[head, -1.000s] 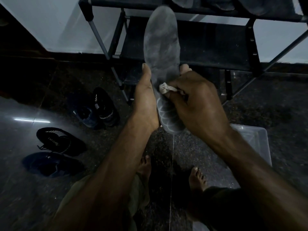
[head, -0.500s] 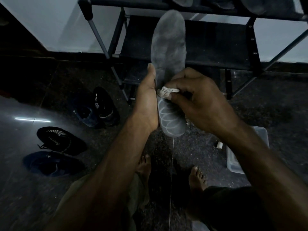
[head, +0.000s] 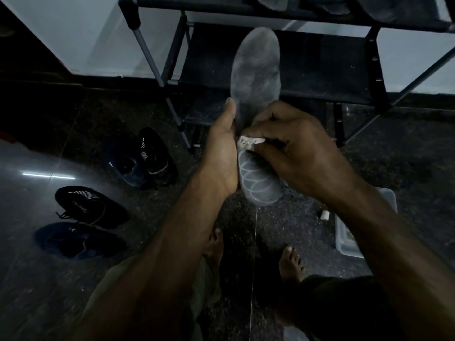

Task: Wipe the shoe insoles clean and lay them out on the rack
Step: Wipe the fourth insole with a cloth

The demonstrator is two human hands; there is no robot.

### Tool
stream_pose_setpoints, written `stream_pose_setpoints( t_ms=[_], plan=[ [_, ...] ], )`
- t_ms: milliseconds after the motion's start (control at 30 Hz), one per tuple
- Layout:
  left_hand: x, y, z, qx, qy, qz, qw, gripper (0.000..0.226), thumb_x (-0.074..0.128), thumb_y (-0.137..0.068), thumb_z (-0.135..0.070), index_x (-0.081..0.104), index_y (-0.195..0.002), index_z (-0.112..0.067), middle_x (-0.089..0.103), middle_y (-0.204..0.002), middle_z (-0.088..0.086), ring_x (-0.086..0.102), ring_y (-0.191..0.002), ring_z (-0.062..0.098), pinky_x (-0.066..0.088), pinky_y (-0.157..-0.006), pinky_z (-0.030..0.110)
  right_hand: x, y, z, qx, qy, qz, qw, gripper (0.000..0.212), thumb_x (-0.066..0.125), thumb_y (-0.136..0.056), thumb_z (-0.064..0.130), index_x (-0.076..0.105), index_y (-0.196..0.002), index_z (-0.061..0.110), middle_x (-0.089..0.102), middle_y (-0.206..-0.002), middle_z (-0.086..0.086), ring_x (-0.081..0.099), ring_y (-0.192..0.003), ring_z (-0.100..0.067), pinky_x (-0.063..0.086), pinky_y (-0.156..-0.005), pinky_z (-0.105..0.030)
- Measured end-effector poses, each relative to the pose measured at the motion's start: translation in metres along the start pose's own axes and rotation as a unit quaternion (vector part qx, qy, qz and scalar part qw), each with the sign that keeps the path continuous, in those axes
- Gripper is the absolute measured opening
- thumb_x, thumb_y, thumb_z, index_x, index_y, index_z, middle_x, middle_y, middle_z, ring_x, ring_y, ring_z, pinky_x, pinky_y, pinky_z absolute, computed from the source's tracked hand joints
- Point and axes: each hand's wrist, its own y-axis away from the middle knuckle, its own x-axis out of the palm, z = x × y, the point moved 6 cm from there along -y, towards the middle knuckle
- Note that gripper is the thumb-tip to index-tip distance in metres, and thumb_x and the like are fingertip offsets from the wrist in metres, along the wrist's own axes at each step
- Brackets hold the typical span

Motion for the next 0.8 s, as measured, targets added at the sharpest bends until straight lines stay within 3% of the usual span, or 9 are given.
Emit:
stream_pose_setpoints(
  t_ms=[100, 233, 367, 500, 633, 733, 800],
  plan=[
    [0.002, -0.001, 0.002, -0.004, 0.002, 0.008, 1.000, 0.054, 0.030, -0.102, -0.049, 0.065, -0.110, -0.008, 0.073, -0.101, 0.013, 0.071, -0.094, 0.023, 0.055, -0.090, 0.036, -0.002, 0.002, -0.005, 0.051, 0.000, -0.068, 0.996, 0.016, 0.067, -0.089, 0.010, 0.073, -0.104, 0.010, 0.062, -0.096, -0.005, 0.060, -0.085, -0.012, 0.051, -0.076, -0.023],
    [0.004, -0.001, 0.007, -0.006, -0.018, 0.004, 1.000, 0.053, 0.029, -0.103, -0.048, 0.064, -0.112, -0.009, 0.072, -0.105, 0.012, 0.068, -0.101, 0.024, 0.053, -0.092, 0.036, -0.006, 0.006, -0.011, 0.103, 0.031, -0.143, 0.984, 0.016, 0.066, -0.090, 0.015, 0.073, -0.104, 0.010, 0.063, -0.095, -0.005, 0.055, -0.082, -0.007, 0.042, -0.075, -0.005],
    [0.001, -0.002, 0.007, -0.005, -0.002, -0.002, 1.000, 0.054, 0.032, -0.102, -0.048, 0.063, -0.116, -0.006, 0.071, -0.106, 0.015, 0.067, -0.102, 0.026, 0.052, -0.096, 0.038, -0.001, 0.004, -0.009, 0.088, 0.002, -0.086, 0.992, 0.014, 0.067, -0.090, 0.013, 0.073, -0.102, 0.010, 0.061, -0.095, -0.001, 0.058, -0.082, -0.008, 0.045, -0.074, -0.011],
    [-0.007, -0.007, 0.003, -0.005, 0.014, -0.005, 1.000, 0.067, 0.034, -0.099, -0.055, 0.054, -0.133, -0.001, 0.060, -0.130, 0.023, 0.058, -0.121, 0.034, 0.040, -0.110, 0.048, 0.004, 0.001, 0.000, 0.019, -0.012, 0.023, 0.999, 0.014, 0.068, -0.087, 0.009, 0.074, -0.099, 0.012, 0.061, -0.094, 0.000, 0.058, -0.083, -0.009, 0.048, -0.074, -0.020],
    [-0.002, -0.005, 0.004, 0.004, -0.005, -0.016, 1.000, 0.056, 0.031, -0.102, -0.050, 0.066, -0.111, -0.007, 0.073, -0.103, 0.014, 0.070, -0.097, 0.025, 0.052, -0.095, 0.040, -0.001, 0.003, -0.007, 0.090, -0.002, -0.078, 0.993, 0.014, 0.068, -0.089, 0.013, 0.074, -0.101, 0.012, 0.063, -0.093, -0.001, 0.058, -0.080, -0.007, 0.047, -0.073, -0.014],
    [0.003, -0.003, 0.012, -0.012, -0.032, -0.010, 0.999, 0.052, 0.030, -0.103, -0.048, 0.066, -0.108, -0.011, 0.072, -0.103, 0.013, 0.069, -0.097, 0.024, 0.054, -0.091, 0.036, -0.005, 0.006, -0.011, 0.122, 0.034, -0.139, 0.982, 0.014, 0.065, -0.091, 0.017, 0.074, -0.100, 0.011, 0.063, -0.092, -0.003, 0.056, -0.079, -0.008, 0.044, -0.072, -0.009],
    [0.002, -0.002, 0.012, -0.011, -0.025, -0.011, 1.000, 0.052, 0.030, -0.103, -0.048, 0.066, -0.109, -0.010, 0.071, -0.104, 0.014, 0.069, -0.099, 0.025, 0.054, -0.091, 0.037, -0.003, 0.005, -0.011, 0.120, 0.022, -0.119, 0.985, 0.013, 0.066, -0.091, 0.015, 0.074, -0.100, 0.010, 0.062, -0.092, -0.003, 0.057, -0.080, -0.009, 0.045, -0.072, -0.012]
  ],
)
